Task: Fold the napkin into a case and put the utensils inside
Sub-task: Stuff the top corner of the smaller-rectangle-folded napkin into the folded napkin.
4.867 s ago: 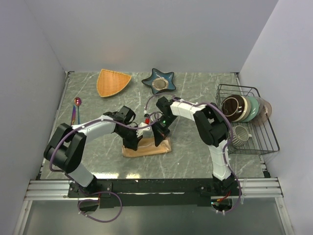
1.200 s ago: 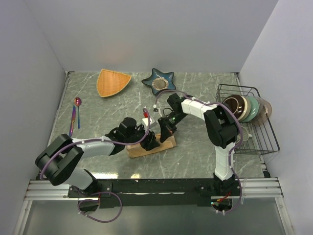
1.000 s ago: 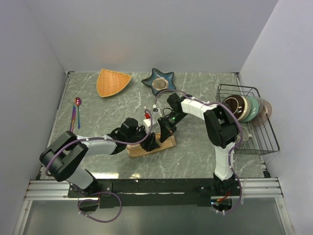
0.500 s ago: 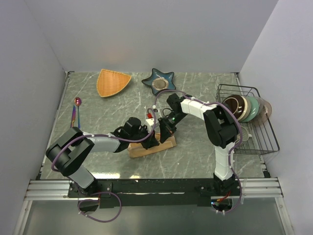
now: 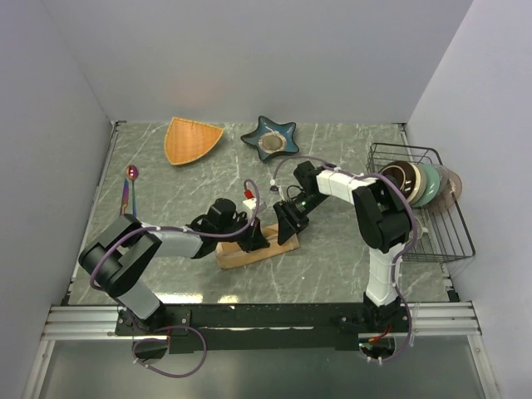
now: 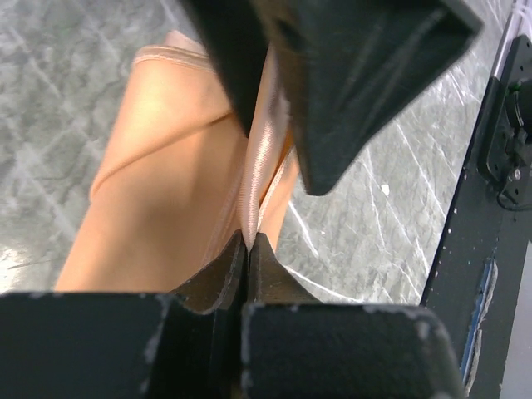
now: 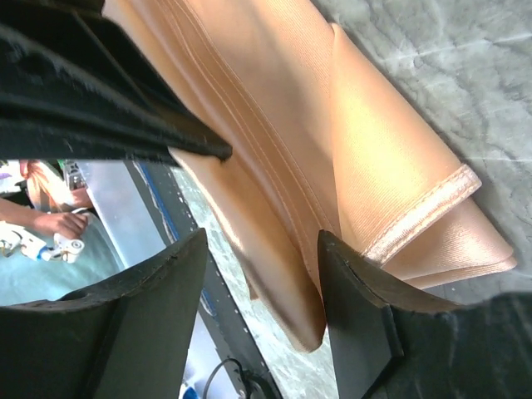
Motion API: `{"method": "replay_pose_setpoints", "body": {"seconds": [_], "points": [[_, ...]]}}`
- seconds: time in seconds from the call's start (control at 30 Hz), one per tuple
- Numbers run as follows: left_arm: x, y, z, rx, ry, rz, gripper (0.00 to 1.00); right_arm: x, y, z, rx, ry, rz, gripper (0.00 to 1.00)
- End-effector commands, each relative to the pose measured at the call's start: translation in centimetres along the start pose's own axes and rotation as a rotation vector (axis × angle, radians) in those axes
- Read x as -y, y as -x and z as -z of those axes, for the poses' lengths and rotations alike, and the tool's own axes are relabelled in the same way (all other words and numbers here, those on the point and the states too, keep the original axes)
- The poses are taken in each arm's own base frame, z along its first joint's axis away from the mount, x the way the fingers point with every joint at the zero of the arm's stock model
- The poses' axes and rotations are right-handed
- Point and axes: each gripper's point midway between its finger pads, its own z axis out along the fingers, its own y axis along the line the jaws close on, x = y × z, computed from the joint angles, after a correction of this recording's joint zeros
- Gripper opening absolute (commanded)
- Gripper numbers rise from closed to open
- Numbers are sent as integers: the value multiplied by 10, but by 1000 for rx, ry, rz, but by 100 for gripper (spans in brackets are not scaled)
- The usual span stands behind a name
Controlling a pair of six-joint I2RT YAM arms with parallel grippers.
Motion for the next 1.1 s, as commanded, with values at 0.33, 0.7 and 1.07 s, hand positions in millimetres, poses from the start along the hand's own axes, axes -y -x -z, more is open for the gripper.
{"method": "replay_pose_setpoints", "body": {"seconds": [0.33,0.7,1.07], "points": [[2,24,0,73,-52,13,31,-4,11,6,53,6,89,4],[4,47,-16,107,-51,-66,48,-7,11,5,49,26,97,2],[8,43,-29,73,-74,-50,20,-6,12,4,49,18,105,4]]}}
